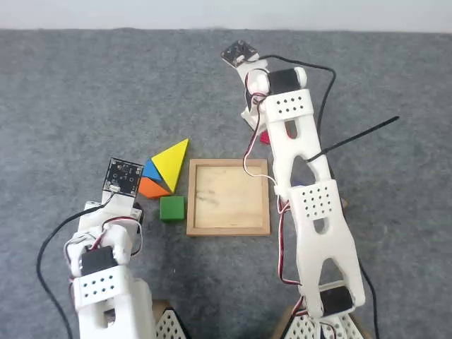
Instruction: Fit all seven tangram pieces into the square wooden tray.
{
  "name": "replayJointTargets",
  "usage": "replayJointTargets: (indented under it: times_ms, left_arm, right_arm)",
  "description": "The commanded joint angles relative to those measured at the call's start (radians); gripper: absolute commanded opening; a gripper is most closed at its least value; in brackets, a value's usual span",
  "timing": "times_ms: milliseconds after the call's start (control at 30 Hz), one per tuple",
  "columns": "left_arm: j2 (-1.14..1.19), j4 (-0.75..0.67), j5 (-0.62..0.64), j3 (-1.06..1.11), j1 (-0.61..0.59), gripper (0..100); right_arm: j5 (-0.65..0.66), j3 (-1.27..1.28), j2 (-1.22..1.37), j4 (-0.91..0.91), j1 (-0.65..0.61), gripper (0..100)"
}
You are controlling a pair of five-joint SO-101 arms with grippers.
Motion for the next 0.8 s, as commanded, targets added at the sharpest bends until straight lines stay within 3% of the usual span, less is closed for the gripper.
replayJointTargets:
  times_ms: [0,133,200,567,767]
  left_arm:
    - [-0.023,-0.021,-0.011,-0.012,0.002,18]
    - [-0.023,-0.021,-0.011,-0.012,0.002,18]
    - [-0.023,-0.021,-0.011,-0.012,0.002,18]
    - [-0.023,-0.021,-0.011,-0.012,0.002,18]
    - [-0.023,-0.021,-0.011,-0.012,0.002,18]
  right_arm:
    - [-0.012,-0.006,-0.042,0.031,-0.028,23.8]
    - [-0.130,-0.015,0.071,0.004,-0.025,38.5]
    - [-0.155,-0.015,0.114,-0.013,-0.022,40.9]
    - [-0.153,-0.015,0.186,-0.053,-0.007,38.1]
    - [-0.077,-0.009,0.189,-0.093,-0.007,25.8]
